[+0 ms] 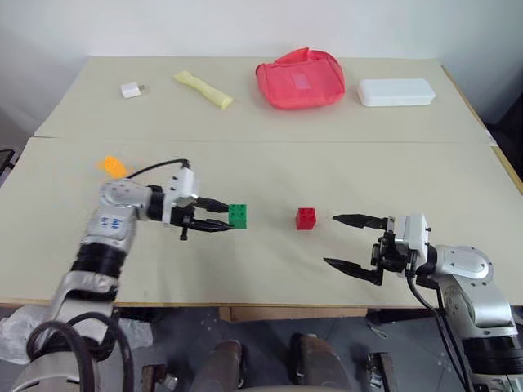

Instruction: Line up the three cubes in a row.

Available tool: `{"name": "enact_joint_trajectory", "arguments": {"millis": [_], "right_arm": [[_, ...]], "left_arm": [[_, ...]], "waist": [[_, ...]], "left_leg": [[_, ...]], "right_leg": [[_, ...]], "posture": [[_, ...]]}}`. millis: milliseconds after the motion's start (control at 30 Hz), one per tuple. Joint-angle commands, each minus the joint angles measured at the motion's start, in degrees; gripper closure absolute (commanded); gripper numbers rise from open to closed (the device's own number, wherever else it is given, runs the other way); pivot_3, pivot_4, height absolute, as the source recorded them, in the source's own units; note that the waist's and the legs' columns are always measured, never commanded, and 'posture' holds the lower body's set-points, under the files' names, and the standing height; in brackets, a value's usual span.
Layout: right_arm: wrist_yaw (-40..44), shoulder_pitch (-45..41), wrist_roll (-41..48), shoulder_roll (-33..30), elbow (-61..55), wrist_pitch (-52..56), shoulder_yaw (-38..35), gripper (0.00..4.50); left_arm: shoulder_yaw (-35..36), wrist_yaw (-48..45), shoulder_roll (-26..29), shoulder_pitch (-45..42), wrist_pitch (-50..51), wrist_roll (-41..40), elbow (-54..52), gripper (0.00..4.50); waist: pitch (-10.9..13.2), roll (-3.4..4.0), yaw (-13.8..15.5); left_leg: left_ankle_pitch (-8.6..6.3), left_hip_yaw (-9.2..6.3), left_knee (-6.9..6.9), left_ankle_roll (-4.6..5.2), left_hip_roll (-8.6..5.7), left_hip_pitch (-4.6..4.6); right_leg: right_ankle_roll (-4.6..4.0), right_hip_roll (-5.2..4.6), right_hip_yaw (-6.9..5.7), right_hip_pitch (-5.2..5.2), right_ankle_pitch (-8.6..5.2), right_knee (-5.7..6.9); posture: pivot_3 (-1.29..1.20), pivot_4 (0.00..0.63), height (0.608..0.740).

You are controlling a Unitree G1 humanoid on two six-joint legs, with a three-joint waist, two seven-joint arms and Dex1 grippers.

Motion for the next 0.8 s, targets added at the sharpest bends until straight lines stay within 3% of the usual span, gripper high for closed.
{"name": "enact_joint_trajectory", "arguments": {"millis": [33,300,733,800], "right_arm": [[-2.0,2.0,0.7,-0.6,-4.1,-0.1,-2.1,0.00],[-7.7,8.9,0.6,-0.1,-9.6,0.4,-5.0,0.00],[-9.4,12.4,0.4,-0.9,-10.2,0.0,-7.5,0.00],[-9.4,12.1,0.4,-0.8,-10.3,0.1,-6.9,0.00]], "left_arm": [[-0.2,-1.4,-2.0,-3.7,-7.8,3.2,9.5,3.06],[0.9,3.1,-8.5,-9.5,-16.5,7.9,24.9,3.06],[2.3,2.9,-11.1,-12.7,-17.9,11.1,30.4,3.06],[3.0,4.2,-11.0,-12.5,-18.5,11.0,30.1,2.33]], "waist": [[0.0,-0.03,0.1],[0.1,-0.17,0.7],[0.1,-0.21,0.4],[0.1,-0.21,0.4]], "left_leg": [[0.00,0.02,0.02,0.00,0.01,-0.01],[0.07,-0.04,0.09,0.13,-0.11,-0.04],[0.11,-0.02,0.10,0.20,-0.18,-0.04],[0.11,-0.02,0.10,0.19,-0.18,-0.04]], "right_leg": [[0.00,0.00,0.01,-0.01,0.00,0.00],[0.11,-0.11,-0.02,0.04,0.06,0.03],[0.18,-0.13,0.00,0.05,0.10,0.04],[0.18,-0.14,0.00,0.05,0.10,0.05]], "posture": [[0.00,0.150,0.740],[0.00,0.150,0.740],[0.00,0.150,0.740],[0.00,0.150,0.740]]}}
